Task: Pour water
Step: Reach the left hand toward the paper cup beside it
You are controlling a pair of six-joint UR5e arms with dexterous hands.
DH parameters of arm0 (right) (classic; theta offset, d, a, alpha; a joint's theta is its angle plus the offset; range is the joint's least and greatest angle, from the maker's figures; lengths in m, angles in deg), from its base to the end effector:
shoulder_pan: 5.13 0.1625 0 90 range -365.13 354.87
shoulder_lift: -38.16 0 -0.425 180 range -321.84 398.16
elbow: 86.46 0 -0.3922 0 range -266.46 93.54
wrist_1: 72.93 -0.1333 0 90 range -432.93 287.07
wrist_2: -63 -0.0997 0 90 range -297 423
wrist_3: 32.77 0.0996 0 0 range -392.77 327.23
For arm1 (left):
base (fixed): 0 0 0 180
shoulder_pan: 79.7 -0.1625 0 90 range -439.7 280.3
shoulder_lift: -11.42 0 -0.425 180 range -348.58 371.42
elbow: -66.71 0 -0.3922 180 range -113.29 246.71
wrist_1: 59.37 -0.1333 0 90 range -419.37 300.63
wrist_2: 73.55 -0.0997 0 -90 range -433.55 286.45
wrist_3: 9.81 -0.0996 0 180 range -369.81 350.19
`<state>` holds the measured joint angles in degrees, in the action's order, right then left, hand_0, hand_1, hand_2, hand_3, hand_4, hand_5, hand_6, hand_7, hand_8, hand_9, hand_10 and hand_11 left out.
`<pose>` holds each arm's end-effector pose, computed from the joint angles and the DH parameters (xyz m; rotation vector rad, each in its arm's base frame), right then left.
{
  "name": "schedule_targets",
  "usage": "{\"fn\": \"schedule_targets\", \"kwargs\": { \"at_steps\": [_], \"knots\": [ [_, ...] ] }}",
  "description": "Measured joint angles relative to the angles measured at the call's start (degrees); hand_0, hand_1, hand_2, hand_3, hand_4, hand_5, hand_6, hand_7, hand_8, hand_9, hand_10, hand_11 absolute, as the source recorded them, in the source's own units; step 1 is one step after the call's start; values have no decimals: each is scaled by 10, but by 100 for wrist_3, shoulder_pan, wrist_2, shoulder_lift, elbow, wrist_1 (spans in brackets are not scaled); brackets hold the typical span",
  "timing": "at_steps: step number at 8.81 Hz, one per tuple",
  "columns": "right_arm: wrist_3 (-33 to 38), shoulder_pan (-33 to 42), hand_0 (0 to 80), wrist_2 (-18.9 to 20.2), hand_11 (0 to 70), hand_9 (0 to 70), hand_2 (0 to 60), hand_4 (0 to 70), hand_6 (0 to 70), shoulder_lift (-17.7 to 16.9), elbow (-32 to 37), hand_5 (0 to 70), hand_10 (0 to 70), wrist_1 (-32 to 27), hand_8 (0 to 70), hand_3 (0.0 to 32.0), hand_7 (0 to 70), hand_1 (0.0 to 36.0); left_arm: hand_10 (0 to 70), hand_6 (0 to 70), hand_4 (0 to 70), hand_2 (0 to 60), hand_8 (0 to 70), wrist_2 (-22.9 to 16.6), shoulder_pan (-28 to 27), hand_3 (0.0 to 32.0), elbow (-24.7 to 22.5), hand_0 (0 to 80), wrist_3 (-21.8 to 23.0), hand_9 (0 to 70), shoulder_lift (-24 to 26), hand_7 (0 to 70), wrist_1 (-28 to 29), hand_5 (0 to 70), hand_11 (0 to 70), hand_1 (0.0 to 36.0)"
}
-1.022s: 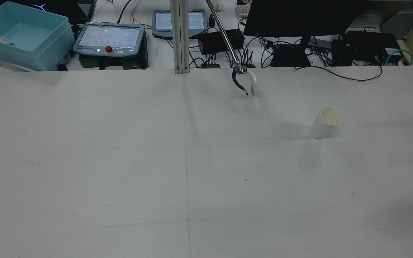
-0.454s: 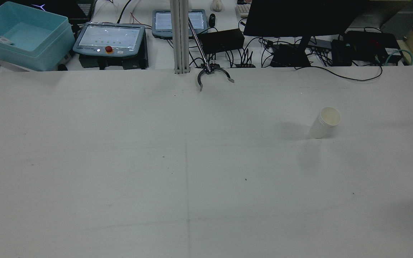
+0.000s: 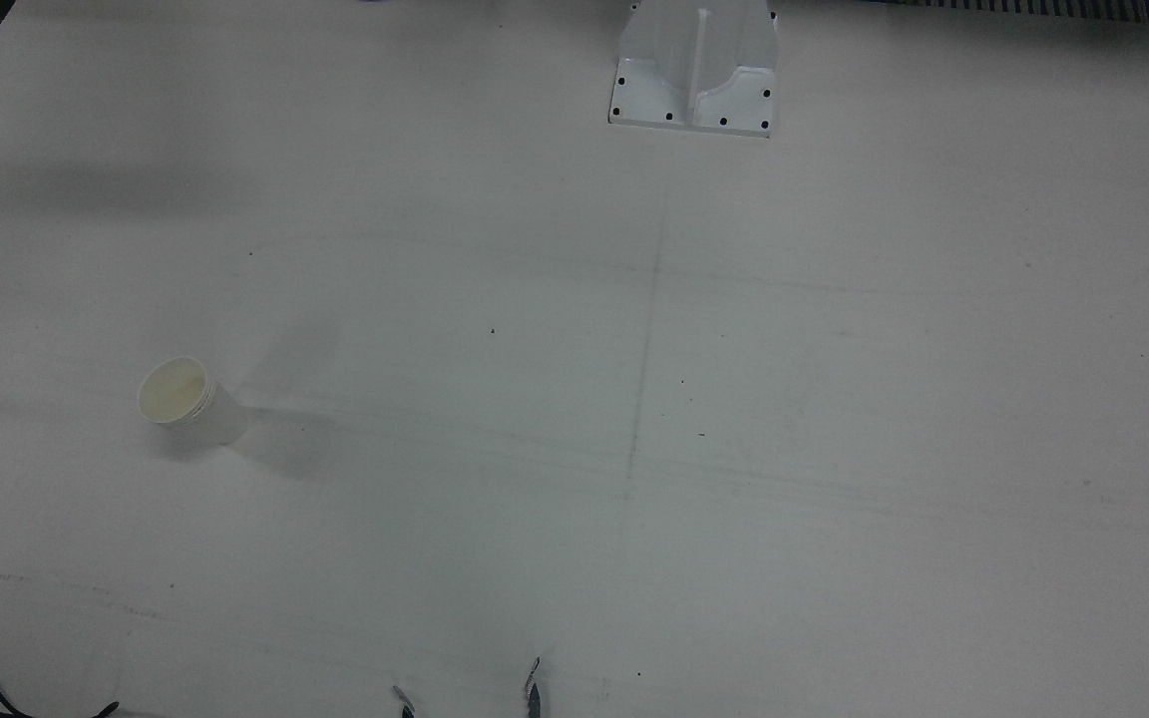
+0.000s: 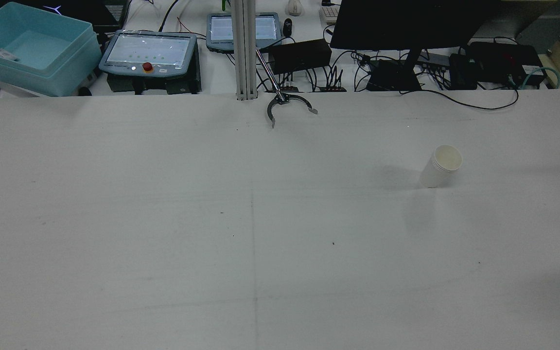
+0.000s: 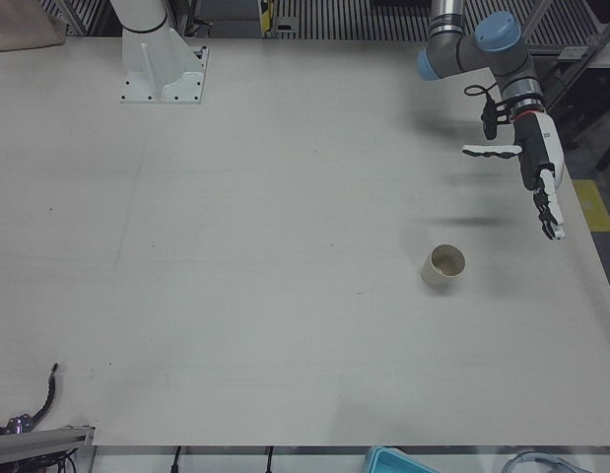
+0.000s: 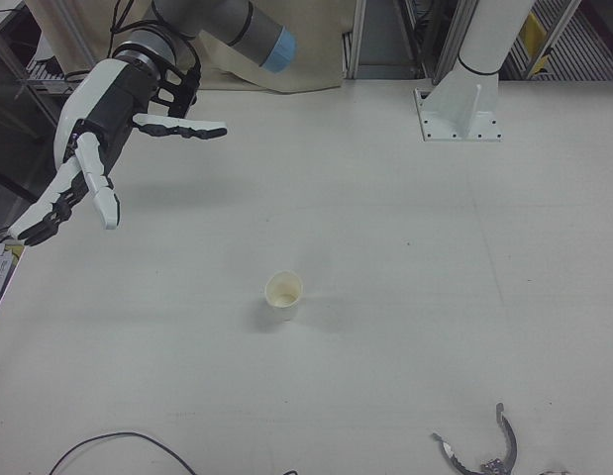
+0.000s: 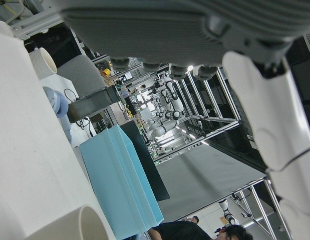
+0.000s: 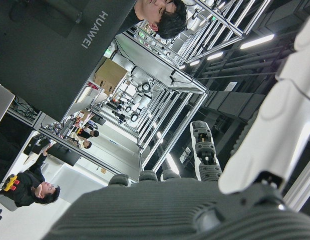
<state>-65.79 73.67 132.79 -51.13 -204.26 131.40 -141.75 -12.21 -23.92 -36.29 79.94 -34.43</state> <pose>0.0770 -0.4744 0.4929 0.7360 -1.9879 1.9413 -0.0385 -0.3518 0.7904 0.4411 2.0490 -1.9126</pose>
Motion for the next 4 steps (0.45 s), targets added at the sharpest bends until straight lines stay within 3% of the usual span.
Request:
{"fn": "schedule_targets", "kwargs": {
  "at_steps": [3,4],
  "knots": [
    [-152,79,485,176,0,0,0,124,0,-78,8,53,0,15,3,10,0,64,26,0,62,0,0,-38,-26,68,1100,517,-86,1,816,77,281,6,60,143],
    [-193,71,485,186,0,0,0,126,0,-89,13,54,0,30,4,8,0,64,30,0,65,0,0,-42,-17,64,1559,515,-73,2,1086,82,527,12,65,141]
  ]
}}
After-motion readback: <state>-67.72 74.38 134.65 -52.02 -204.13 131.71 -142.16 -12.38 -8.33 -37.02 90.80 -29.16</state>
